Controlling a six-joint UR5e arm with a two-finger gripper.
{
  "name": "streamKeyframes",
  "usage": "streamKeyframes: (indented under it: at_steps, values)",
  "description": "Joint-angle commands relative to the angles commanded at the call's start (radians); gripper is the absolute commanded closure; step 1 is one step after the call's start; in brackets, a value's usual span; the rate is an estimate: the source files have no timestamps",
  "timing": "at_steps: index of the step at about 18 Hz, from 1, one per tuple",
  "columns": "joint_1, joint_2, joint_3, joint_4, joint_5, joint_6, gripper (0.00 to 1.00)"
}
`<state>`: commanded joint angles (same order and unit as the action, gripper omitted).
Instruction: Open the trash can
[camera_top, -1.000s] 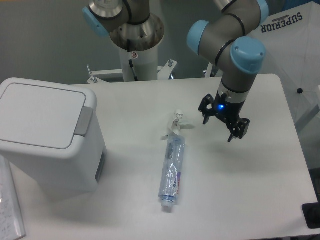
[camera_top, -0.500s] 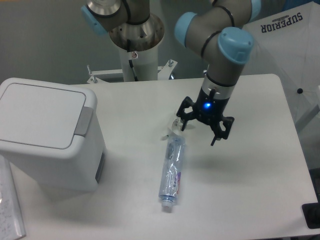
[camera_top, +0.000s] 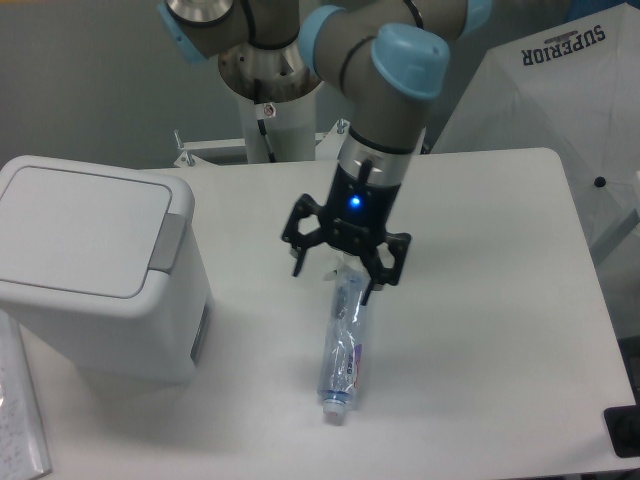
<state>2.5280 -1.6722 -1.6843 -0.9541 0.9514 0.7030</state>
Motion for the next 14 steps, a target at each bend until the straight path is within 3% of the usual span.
streamKeyframes:
  at_steps: [4,10,14]
  values:
    - [-0.02,0.04,-0.034,0.0,-0.072,-0.095,0.0]
    - [-0.118,0.04,-0.028,0.029,-0.071,-0.155,0.0]
    - [-0.124,0.031,-0.021,0.041,-0.074,-0.157,0.0]
